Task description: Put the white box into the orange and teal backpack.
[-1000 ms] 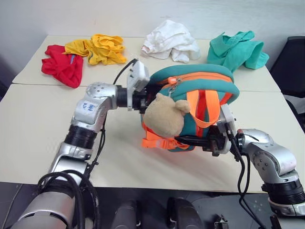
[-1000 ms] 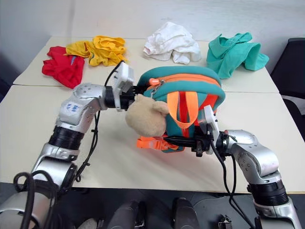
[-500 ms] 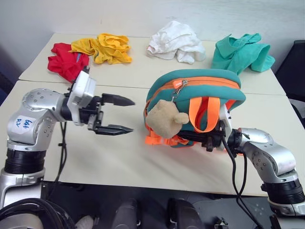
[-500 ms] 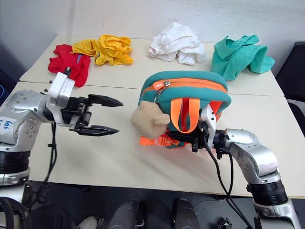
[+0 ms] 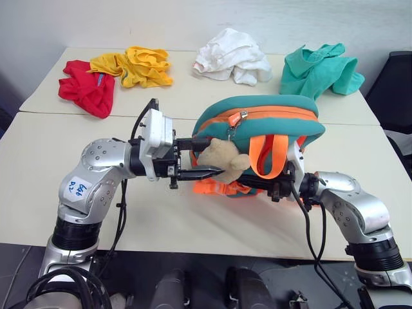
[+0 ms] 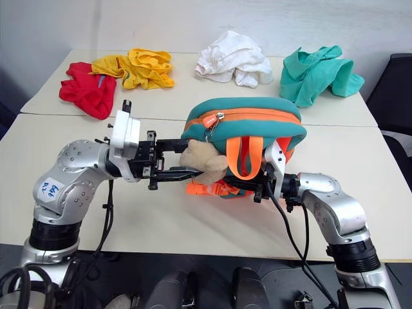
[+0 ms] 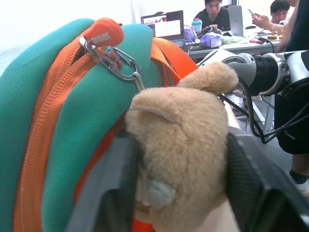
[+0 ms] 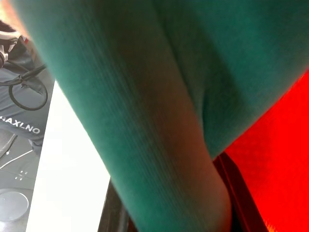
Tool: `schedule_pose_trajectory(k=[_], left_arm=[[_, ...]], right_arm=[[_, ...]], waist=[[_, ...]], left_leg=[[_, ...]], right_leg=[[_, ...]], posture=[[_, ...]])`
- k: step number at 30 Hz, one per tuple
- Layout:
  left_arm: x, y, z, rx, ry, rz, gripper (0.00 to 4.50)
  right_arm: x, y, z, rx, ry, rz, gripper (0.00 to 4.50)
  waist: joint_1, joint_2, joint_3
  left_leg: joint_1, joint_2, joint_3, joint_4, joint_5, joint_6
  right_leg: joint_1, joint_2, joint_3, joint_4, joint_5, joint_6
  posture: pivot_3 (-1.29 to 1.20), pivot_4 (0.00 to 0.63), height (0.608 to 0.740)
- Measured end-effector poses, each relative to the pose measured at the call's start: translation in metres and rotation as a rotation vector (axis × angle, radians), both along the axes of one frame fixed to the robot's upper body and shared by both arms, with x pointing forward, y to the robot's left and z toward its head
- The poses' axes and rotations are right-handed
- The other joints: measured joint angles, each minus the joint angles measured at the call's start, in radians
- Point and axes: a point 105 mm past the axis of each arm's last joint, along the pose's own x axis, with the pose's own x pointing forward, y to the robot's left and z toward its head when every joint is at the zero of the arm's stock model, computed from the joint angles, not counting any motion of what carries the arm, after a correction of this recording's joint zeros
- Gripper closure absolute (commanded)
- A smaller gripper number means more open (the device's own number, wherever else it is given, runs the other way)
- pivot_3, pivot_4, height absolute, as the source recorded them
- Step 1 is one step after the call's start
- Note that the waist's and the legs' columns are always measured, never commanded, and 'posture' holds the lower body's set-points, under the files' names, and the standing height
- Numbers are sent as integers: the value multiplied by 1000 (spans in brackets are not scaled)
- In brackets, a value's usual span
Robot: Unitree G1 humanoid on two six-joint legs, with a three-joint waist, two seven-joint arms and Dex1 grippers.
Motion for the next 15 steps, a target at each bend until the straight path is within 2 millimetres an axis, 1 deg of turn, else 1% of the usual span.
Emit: schedule_pose_trajectory(k=[1,2,3,5,6,7,8,9,10,11,12,14,15], left_arm=[[3,3,1,-3,4,11,3419],[7,9,5,-12,8,32,3668],[14,15,10,-21,13,53,3806],[30,38,29,-44,2,142,4018],[34,48,37,-48,-7,174,4018],[36,57,41,-31,-5,197,4018],[39,74,39,22,6,236,4018],[44,87,35,61,26,276,4018],[45,93,31,79,38,293,4018],[49,101,21,135,45,321,4018],[55,106,3,199,67,352,4018],[64,110,-27,264,110,381,4018],[66,109,-34,268,125,382,4018]], right_arm=[[0,0,-1,1,2,0,4163],[-1,0,-1,4,2,-1,4163],[-1,-1,-2,5,2,-3,4163],[-1,-1,-2,10,-4,-6,4163],[-1,-1,-3,10,-4,-8,4163],[-2,-1,-3,11,-2,-11,4163],[-3,-2,-5,11,4,-14,4163],[-3,-3,-7,12,11,-18,4163],[-4,-3,-8,12,13,-18,4163],[-4,-3,-8,11,13,-21,4163],[-3,-3,-8,11,10,-24,4163],[-3,-4,-8,9,11,-30,4163],[-3,-4,-8,8,11,-31,4163]], waist=[[0,0,0],[0,0,0],[0,0,0],[-1,0,0],[-2,0,0],[-3,0,0],[-5,0,0],[-5,0,0],[-5,0,0],[-4,0,0],[-4,0,0],[-1,0,0],[0,0,0]], left_leg=[[0,0,0,0,0,0],[0,0,0,0,0,0],[0,0,0,1,0,0],[0,0,0,1,0,0],[0,0,0,0,0,0],[0,0,0,-1,0,0],[1,0,3,-3,0,0],[3,-1,4,-6,0,0],[3,-1,5,-6,0,0],[3,-1,5,-6,0,0],[4,-1,6,-6,0,0],[4,-1,6,-6,0,0],[4,-1,6,-5,0,0]], right_leg=[[0,0,0,0,0,0],[0,0,0,0,0,0],[0,0,-1,0,0,0],[0,1,-1,0,0,0],[0,1,-1,0,0,0],[0,1,-2,0,0,0],[-1,1,-3,0,0,0],[-1,2,-4,-1,0,0],[-1,3,-5,-1,0,0],[-1,3,-5,-1,0,0],[-1,3,-4,0,0,0],[-1,2,-4,0,0,0],[-1,1,-3,0,0,0]], posture=[[0,150,740],[0,150,740],[0,150,740],[0,150,740],[0,150,740],[0,150,740],[0,150,740],[0,150,740],[0,150,740],[0,150,740],[0,150,740],[0,150,740],[0,150,740]])
